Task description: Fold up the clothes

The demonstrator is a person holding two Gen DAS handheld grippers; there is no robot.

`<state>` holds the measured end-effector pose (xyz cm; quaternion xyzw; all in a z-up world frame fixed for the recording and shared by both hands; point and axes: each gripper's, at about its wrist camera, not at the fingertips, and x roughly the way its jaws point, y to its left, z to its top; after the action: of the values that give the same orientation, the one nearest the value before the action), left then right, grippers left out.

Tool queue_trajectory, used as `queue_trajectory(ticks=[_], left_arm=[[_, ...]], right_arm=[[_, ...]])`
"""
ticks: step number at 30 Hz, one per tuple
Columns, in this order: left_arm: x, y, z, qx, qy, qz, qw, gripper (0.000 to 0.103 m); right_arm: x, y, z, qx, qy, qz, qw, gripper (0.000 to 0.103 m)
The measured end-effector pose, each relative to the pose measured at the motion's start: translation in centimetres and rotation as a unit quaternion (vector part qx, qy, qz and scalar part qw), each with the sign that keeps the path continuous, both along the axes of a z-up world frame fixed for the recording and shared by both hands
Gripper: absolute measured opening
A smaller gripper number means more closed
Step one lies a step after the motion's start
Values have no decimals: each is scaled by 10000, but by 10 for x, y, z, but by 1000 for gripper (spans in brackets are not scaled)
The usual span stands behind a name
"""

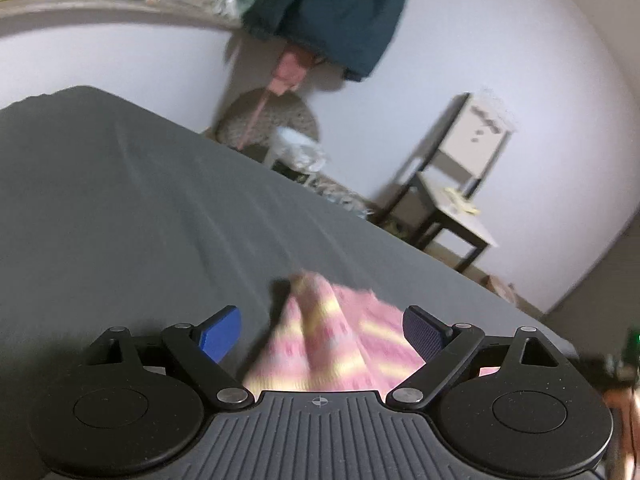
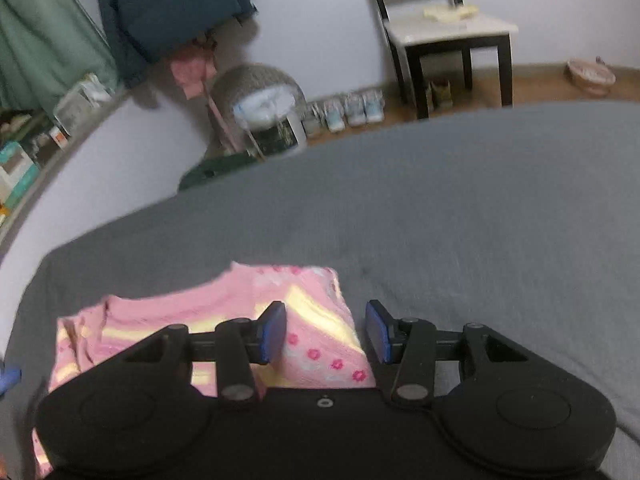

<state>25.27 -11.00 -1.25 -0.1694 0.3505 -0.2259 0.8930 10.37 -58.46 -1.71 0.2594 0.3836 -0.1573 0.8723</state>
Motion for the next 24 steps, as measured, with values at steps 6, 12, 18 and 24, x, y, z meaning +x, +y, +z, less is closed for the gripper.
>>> queue_trajectory(ticks=[6,12,18,24], left_arm=[[58,-34,-13,763,270,-23,9967,91],[74,-58,-27,1332,314,-281,9902,87],[61,-70,-19,1351,137,-186,9906,26],[48,-82,-11,1370,-39,-91,9905,14]], right_arm=[[3,-12,-20,208,105,158,9996,44],[18,-14,-21,149,67,368,9992,32],[31,-1,-19,-257,330,596,9973,18],[12,15,0,-685,-4,497,9964,12]])
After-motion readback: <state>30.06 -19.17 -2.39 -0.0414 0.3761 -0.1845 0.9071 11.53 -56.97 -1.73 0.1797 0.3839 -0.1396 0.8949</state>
